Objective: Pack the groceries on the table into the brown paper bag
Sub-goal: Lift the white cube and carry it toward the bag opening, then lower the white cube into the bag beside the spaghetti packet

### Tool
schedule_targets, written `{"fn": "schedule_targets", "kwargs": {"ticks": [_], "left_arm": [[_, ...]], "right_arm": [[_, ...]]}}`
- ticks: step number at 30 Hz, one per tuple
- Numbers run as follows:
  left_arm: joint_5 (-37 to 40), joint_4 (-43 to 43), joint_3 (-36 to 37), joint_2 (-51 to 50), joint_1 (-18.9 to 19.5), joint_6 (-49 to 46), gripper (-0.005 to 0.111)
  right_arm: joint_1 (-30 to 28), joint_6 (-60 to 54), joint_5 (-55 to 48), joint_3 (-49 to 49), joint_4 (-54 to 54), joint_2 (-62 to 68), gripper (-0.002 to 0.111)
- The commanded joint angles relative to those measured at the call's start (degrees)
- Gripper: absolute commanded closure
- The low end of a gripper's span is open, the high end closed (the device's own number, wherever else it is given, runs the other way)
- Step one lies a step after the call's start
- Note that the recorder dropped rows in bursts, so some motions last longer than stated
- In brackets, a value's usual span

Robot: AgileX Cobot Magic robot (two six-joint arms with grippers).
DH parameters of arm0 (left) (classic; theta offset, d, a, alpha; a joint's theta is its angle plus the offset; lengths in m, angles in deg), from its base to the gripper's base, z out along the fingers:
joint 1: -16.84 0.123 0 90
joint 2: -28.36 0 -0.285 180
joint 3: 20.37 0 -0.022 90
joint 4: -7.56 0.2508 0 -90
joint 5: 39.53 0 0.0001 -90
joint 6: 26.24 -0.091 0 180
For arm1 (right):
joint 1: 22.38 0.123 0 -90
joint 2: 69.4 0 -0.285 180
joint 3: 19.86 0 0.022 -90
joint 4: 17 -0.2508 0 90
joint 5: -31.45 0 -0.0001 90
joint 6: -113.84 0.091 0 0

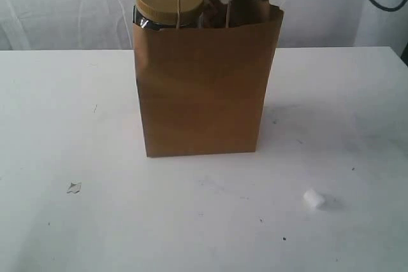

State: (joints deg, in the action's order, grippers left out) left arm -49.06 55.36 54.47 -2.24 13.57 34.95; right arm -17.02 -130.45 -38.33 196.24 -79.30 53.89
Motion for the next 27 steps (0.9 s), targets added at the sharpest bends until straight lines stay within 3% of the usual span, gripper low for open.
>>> {"fn": "schedule_targets", "kwargs": {"ticks": [1, 7, 14, 17, 23, 27], "left_arm": [[0.1, 0.7, 0.2, 0.4, -0.4, 0.3, 0.107], [0.1, 0.7, 0.2, 0.4, -0.4, 0.3, 0.107], [0.1, 0.7, 0.2, 0.4, -0.4, 0.3, 0.107], [0.1, 0.7, 0.2, 0.4, -0.4, 0.3, 0.107], [0.1, 0.7, 0.2, 0.4, -0.4, 0.3, 0.107], [0.1, 0.7, 0.2, 0.4, -0.4, 0.3, 0.107]], "right_arm": [[0.3, -0.9, -0.2, 0.3, 3.2, 0.3, 0.101], [0.3, -0.9, -0.2, 0.3, 4.2, 0.3, 0.072], [0.3, -0.9, -0.2, 0.3, 4.2, 0.3, 0.056], [0.3, -1.4, -0.2, 0.3, 4.3, 0.3, 0.056], [1.6, -3.5, -0.2, 0.3, 19.5, 0.3, 0.058], [1.6, -3.3, 0.5, 0.3, 18.7, 0.3, 0.058]]}}
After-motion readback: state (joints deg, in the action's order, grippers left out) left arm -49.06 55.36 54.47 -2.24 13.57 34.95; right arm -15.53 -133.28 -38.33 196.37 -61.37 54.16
